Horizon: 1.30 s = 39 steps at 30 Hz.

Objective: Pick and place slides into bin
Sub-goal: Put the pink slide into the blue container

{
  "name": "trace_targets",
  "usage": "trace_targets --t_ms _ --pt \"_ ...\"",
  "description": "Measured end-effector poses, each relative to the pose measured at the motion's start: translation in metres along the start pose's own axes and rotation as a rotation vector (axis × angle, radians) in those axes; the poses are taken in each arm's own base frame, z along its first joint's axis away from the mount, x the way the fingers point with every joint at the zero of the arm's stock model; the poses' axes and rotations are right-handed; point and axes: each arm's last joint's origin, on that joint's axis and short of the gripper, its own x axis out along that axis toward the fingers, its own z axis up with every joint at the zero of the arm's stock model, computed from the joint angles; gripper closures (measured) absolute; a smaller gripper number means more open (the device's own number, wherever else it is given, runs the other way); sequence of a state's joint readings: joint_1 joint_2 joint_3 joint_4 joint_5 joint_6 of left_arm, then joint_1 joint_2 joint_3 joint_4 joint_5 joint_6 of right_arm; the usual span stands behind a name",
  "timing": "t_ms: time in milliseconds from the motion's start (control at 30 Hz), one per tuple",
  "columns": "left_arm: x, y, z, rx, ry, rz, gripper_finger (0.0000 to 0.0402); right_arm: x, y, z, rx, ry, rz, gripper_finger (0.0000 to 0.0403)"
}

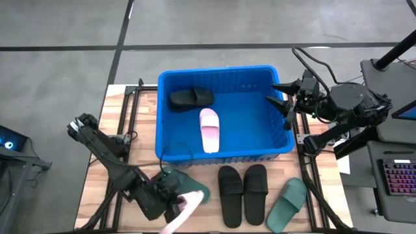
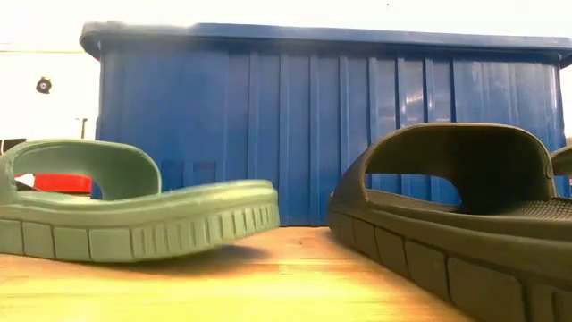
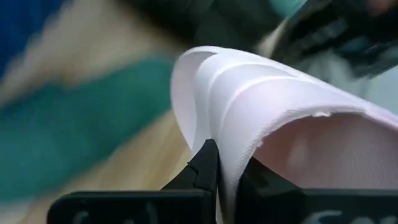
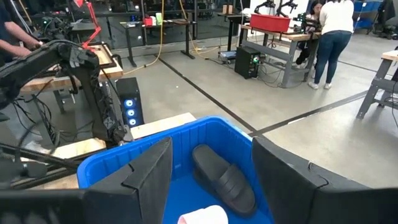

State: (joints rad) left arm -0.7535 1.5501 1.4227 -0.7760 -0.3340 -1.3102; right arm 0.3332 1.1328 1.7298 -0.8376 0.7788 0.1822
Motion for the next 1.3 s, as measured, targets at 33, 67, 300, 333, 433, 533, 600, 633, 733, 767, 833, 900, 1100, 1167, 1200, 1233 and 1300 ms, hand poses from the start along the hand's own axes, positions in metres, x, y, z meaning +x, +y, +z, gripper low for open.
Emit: trace_targets --t_ms 33,67,300,333,433,533,600,633,733,767,833,900,1100,1167,1200,1233,1300 --pt "-0.004 -0.003 0.005 0.033 -0.039 -0.036 0.0401 0.0 0.0 0.0 0.001 -0.001 0.0 0.0193" --pt "-0.007 -0.006 0.009 0.059 -0.074 -0.071 0.0401 0.0 0.0 0.0 0.001 -0.001 0.0 0.0193" --pt "-0.014 -0.007 0.029 0.136 -0.162 -0.097 0.0401 0.0 0.0 0.0 0.002 -0.002 0.0 0.0193" --pt "-0.014 -0.006 0.032 0.143 -0.176 -0.092 0.0401 0.0 0.0 0.0 0.003 -0.002 0.0 0.0193" --pt "-0.012 -0.007 0.043 0.18 -0.223 -0.103 0.0401 0.0 0.0 0.0 0.003 -0.002 0.0 0.0193" --pt "-0.011 -0.008 0.054 0.223 -0.27 -0.125 0.0402 0.0 0.0 0.0 0.003 -0.002 0.0 0.0193" --pt "-0.012 -0.011 0.062 0.255 -0.311 -0.152 0.0402 0.0 0.0 0.0 0.003 -0.002 0.0 0.0193" --pt "-0.012 -0.012 0.066 0.265 -0.332 -0.165 0.0402 0.0 0.0 0.0 0.003 -0.002 0.0 0.0193" --pt "-0.013 -0.012 0.076 0.288 -0.381 -0.185 0.0402 0.0 0.0 0.0 0.003 -0.002 0.0 0.0193" --pt "-0.013 -0.012 0.079 0.292 -0.393 -0.186 0.0402 0.0 0.0 0.0 0.003 -0.002 0.0 0.0193" --pt "-0.013 -0.011 0.084 0.302 -0.415 -0.181 0.0402 0.0 0.0 0.0 0.003 -0.002 0.0 0.0193" --pt "-0.013 -0.009 0.089 0.305 -0.448 -0.155 0.0402 0.0 0.0 0.0 0.003 -0.002 0.0 0.0193" --pt "-0.02 -0.004 0.114 0.302 -0.567 -0.074 0.0402 0.0 0.0 0.0 0.003 -0.002 0.0 0.0193" --pt "-0.027 -0.004 0.125 0.317 -0.612 -0.055 0.0402 0.0 0.0 0.0 0.004 -0.003 0.001 0.0193" --pt "-0.031 -0.004 0.131 0.33 -0.633 -0.043 0.0401 0.0 0.0 0.0 0.004 -0.004 0.001 0.0193" --pt "-0.035 -0.004 0.136 0.339 -0.655 -0.029 0.0402 -0.001 -0.001 0.001 0.005 -0.005 0.001 0.0193" --pt "-0.042 -0.002 0.147 0.36 -0.702 0.021 0.0401 -0.002 -0.002 0.001 0.008 -0.007 0.001 0.0193"
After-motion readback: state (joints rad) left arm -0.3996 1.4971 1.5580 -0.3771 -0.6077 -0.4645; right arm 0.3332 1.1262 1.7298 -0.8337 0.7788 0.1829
